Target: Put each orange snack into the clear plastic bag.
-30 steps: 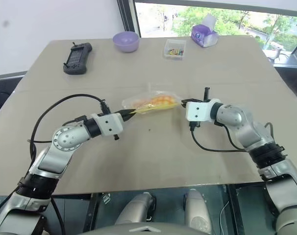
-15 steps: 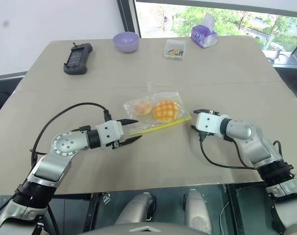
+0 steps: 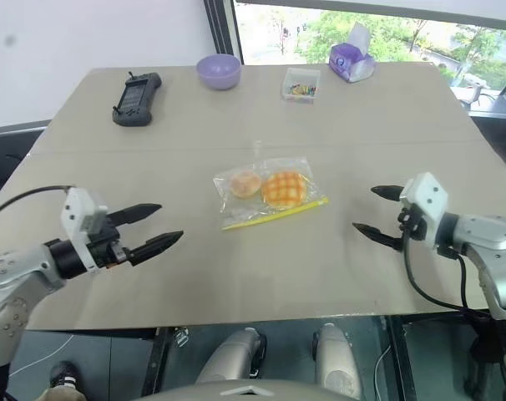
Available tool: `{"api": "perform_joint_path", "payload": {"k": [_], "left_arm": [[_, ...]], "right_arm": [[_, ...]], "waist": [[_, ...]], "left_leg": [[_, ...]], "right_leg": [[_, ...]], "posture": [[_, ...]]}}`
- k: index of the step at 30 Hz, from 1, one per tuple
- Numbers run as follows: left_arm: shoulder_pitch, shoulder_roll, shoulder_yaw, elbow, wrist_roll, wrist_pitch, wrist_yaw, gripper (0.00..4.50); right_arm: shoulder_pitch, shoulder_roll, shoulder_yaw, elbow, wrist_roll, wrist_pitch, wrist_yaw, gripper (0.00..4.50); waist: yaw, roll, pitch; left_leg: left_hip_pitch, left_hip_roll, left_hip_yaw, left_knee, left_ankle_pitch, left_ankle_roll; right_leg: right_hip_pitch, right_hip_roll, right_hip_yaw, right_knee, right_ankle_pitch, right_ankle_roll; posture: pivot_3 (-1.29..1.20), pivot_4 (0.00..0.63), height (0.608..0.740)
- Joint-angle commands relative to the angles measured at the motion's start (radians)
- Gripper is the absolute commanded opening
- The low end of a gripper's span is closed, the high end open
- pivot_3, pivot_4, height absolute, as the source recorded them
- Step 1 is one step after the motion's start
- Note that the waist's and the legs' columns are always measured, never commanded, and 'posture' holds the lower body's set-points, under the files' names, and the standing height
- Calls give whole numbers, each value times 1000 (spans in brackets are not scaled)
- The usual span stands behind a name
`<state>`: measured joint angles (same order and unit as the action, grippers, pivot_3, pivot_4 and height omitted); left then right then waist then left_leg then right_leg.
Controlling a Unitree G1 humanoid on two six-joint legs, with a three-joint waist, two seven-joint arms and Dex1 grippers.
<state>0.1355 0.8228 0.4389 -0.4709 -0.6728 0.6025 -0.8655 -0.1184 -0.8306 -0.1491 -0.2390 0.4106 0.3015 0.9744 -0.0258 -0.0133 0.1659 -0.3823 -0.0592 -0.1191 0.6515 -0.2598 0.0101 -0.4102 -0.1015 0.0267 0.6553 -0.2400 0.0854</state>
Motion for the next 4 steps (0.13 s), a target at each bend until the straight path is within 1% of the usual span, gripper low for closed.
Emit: {"api": "perform_joint_path", "payload": {"k": [1, 4], "left_arm": [[18, 26, 57, -32, -31, 26, -7, 4367], [20, 34, 61, -27, -42, 40, -13, 4367]], "right_arm": [[13, -12, -58, -76, 63, 52, -3, 4398], [20, -17, -60, -97, 63, 71, -13, 4398]], "waist": [[0, 0, 0], [1, 0, 0]], "left_leg": [[0, 0, 0, 0, 0, 0], [0, 0, 0, 0, 0, 0]], "right_leg": [[0, 0, 0, 0, 0, 0], [0, 0, 0, 0, 0, 0]], "posture": [[0, 150, 740], [0, 150, 740]]}}
